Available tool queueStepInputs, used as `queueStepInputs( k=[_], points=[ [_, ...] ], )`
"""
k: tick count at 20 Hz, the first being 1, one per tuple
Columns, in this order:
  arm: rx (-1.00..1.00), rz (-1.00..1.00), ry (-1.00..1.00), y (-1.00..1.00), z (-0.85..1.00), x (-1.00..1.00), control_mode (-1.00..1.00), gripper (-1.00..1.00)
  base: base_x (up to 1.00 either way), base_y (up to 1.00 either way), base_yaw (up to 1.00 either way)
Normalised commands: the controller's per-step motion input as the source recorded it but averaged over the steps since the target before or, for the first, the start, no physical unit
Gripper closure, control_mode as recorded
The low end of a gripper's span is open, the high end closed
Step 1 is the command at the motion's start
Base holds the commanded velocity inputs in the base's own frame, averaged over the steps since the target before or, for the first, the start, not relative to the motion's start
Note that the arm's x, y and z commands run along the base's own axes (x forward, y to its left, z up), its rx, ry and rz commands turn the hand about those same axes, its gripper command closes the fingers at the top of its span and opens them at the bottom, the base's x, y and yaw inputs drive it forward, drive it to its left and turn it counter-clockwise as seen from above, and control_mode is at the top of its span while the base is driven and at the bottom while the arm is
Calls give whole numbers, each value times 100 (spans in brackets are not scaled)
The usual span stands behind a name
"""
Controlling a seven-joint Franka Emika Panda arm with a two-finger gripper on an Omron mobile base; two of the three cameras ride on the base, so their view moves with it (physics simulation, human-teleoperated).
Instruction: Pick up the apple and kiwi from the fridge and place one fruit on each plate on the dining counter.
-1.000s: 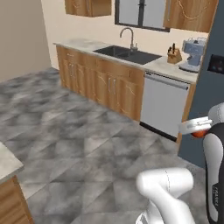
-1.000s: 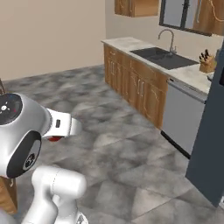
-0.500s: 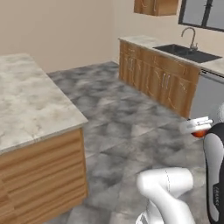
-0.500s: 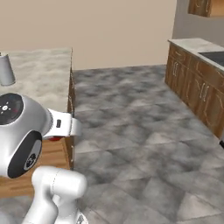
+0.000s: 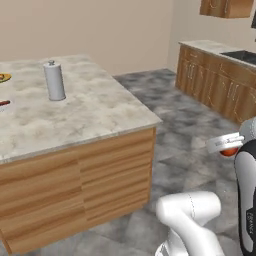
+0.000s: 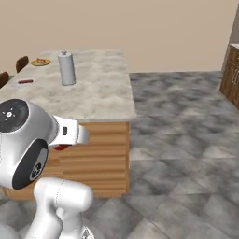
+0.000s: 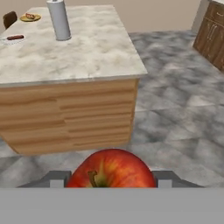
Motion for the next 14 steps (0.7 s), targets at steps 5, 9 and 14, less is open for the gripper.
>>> queueStepInputs(
  k=[5, 9, 14],
  points=[
    [0, 0, 0, 0, 0, 0, 100, 100, -2, 100, 12],
    [0, 0, 0, 0, 0, 0, 100, 100, 0, 100, 7],
    [0, 0, 0, 0, 0, 0, 100, 100, 19, 100, 0]
  ],
)
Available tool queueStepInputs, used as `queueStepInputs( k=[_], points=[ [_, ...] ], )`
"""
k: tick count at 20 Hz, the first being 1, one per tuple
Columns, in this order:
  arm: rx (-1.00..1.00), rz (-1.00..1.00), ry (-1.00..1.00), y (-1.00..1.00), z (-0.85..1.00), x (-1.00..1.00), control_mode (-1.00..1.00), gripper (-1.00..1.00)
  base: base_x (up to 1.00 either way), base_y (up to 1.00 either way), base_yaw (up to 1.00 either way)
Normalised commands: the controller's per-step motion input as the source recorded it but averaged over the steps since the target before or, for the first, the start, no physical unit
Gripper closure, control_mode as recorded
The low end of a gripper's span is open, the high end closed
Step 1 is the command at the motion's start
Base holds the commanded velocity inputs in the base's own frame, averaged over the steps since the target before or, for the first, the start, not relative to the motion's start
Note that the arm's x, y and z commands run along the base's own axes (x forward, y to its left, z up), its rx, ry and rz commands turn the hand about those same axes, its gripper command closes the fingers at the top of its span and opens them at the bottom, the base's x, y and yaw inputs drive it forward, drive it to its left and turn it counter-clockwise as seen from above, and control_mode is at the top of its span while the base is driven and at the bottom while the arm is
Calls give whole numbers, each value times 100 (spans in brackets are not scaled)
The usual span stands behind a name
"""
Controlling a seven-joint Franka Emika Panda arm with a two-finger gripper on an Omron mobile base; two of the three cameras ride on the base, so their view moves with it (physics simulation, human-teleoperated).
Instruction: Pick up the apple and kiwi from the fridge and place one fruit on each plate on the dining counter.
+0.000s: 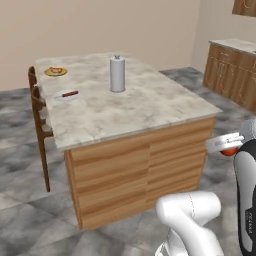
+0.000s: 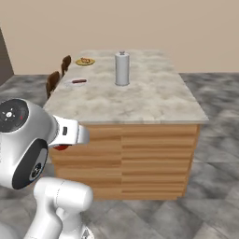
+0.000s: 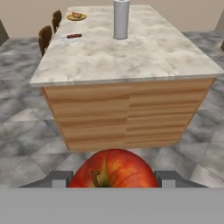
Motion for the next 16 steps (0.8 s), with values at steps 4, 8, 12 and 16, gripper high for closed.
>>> queueStepInputs(
  k=[4, 8, 12, 16],
  points=[
    [0, 0, 0, 0, 0, 0, 100, 100, 35, 100, 0],
    [0, 0, 0, 0, 0, 0, 100, 100, 45, 100, -2],
    [0, 0, 0, 0, 0, 0, 100, 100, 58, 100, -13],
    [0, 0, 0, 0, 0, 0, 100, 100, 63, 100, -17]
  ],
)
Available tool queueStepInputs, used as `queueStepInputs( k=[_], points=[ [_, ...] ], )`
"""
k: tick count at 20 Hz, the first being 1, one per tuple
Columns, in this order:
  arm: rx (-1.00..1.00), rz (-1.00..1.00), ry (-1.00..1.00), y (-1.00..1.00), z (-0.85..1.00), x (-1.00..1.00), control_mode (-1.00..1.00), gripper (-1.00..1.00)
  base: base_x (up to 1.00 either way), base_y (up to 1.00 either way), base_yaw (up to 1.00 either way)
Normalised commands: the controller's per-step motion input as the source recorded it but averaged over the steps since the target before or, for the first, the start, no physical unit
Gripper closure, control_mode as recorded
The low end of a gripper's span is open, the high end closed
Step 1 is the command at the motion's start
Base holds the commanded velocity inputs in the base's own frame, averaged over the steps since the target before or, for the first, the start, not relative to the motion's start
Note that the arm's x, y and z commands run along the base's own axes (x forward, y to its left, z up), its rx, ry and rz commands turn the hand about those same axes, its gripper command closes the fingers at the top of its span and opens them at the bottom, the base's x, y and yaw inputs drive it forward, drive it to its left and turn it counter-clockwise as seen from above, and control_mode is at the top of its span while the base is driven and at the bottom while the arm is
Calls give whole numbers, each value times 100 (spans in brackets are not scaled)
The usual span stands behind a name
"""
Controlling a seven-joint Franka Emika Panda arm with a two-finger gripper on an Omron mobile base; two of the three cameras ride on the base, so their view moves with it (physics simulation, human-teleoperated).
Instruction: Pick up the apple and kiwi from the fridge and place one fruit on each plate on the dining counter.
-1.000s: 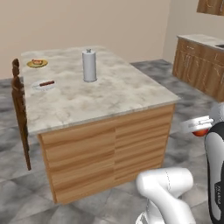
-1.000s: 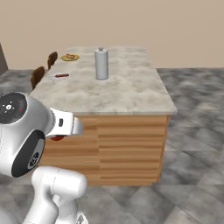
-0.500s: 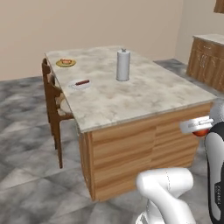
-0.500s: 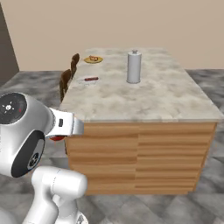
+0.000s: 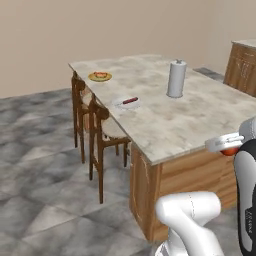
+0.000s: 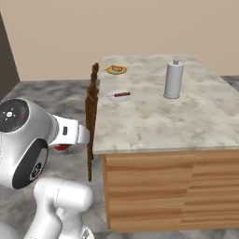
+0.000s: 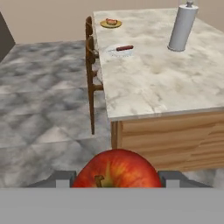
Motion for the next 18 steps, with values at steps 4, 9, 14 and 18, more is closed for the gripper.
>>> queueStepInputs(
  k=[4, 9, 14, 18],
  points=[
    [0, 0, 0, 0, 0, 0, 100, 100, 63, 100, -28],
    [0, 0, 0, 0, 0, 0, 100, 100, 53, 98, -36],
    [0, 0, 0, 0, 0, 0, 100, 100, 47, 90, -44],
    [0, 0, 0, 0, 0, 0, 100, 100, 48, 88, -45]
  ],
)
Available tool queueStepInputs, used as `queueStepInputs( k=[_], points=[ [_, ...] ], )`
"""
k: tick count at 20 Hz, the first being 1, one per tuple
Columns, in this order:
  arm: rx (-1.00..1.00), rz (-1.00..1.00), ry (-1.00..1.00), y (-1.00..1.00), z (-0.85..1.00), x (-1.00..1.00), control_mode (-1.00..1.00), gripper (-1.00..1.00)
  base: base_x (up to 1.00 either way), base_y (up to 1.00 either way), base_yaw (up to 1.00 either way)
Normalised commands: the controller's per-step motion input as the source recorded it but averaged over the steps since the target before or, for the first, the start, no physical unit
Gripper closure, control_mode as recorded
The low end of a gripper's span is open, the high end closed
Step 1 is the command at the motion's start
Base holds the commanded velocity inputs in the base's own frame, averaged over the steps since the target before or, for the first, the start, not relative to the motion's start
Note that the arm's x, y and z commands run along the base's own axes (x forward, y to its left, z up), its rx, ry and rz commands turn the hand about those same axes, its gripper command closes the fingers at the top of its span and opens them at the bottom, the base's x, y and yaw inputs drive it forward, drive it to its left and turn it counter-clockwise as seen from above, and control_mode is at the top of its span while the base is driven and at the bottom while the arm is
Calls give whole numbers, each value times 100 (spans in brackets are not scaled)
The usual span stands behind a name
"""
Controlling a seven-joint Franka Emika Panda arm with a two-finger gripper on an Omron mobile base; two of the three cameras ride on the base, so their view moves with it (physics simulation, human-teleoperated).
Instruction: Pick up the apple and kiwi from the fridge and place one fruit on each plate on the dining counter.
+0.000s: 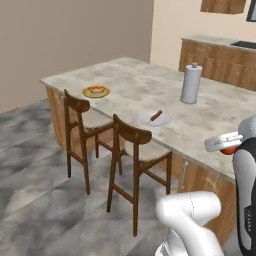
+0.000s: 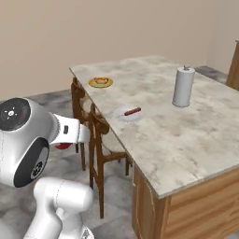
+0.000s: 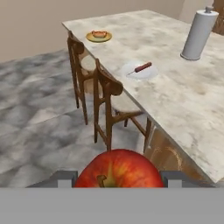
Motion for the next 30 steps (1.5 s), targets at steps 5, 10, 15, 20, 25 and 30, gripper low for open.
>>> queueStepInputs(
  k=[5, 10, 15, 20, 25, 30],
  points=[
    [0, 0, 0, 0, 0, 0, 100, 100, 49, 80, -51],
    [0, 0, 0, 0, 0, 0, 100, 100, 51, 78, -53],
    [0, 0, 0, 0, 0, 0, 100, 100, 48, 75, -55],
    [0, 0, 0, 0, 0, 0, 100, 100, 40, 75, -55],
    [0, 0, 0, 0, 0, 0, 100, 100, 44, 67, -60],
    [0, 0, 0, 0, 0, 0, 100, 100, 50, 50, -58]
  ],
)
